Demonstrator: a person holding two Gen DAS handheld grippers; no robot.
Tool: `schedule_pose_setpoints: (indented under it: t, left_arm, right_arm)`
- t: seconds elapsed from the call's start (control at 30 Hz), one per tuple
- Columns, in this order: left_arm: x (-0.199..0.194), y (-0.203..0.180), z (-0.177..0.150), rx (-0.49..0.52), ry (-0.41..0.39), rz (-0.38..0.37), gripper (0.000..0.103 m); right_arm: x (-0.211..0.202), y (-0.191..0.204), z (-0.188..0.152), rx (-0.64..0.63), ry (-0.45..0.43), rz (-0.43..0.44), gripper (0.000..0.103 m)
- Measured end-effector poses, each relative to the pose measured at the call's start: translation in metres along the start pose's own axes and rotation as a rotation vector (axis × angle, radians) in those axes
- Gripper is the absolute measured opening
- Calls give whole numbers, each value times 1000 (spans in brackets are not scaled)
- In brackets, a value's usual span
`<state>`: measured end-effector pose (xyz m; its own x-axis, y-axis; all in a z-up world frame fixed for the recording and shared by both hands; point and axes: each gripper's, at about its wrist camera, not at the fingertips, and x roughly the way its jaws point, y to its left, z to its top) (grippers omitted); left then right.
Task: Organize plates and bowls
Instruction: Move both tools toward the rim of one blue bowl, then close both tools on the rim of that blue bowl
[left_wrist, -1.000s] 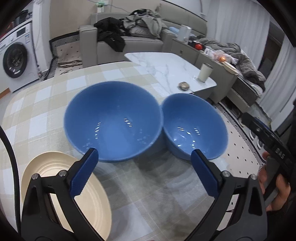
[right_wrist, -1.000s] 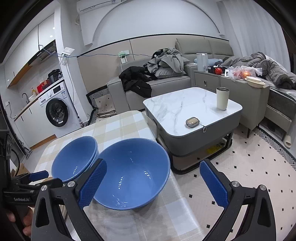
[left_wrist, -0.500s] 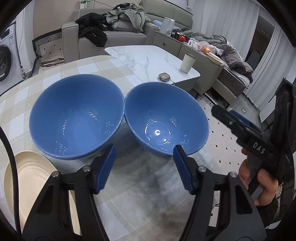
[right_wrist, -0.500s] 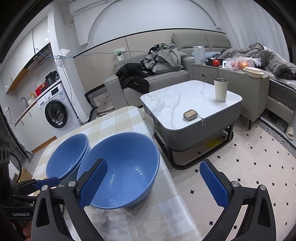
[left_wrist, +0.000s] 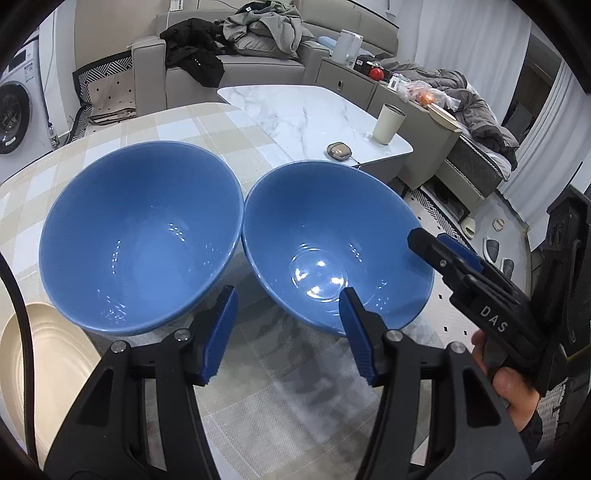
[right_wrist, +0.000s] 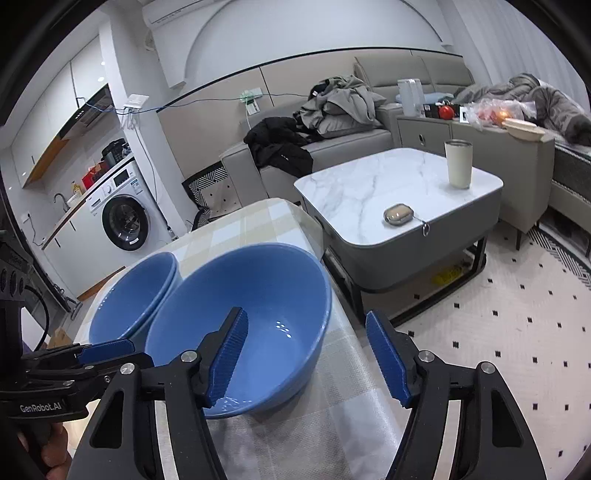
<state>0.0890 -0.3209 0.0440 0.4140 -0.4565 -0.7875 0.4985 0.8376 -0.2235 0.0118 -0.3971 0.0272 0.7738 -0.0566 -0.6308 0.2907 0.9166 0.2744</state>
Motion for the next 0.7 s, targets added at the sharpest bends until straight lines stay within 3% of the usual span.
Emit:
schedule_pose_setpoints:
  t: [0.1, 0.33, 0.7]
  left_arm:
    - [10, -1, 3, -1, 1, 20, 51]
    - [28, -2, 6, 7, 2, 55, 44]
    - [42, 1, 12, 21, -1, 44, 27]
  right_arm:
    - [4, -6, -2, 33, 8, 27, 56]
    - [15, -5, -8, 15, 21, 35, 43]
    - [24, 5, -13, -14, 20, 42, 33]
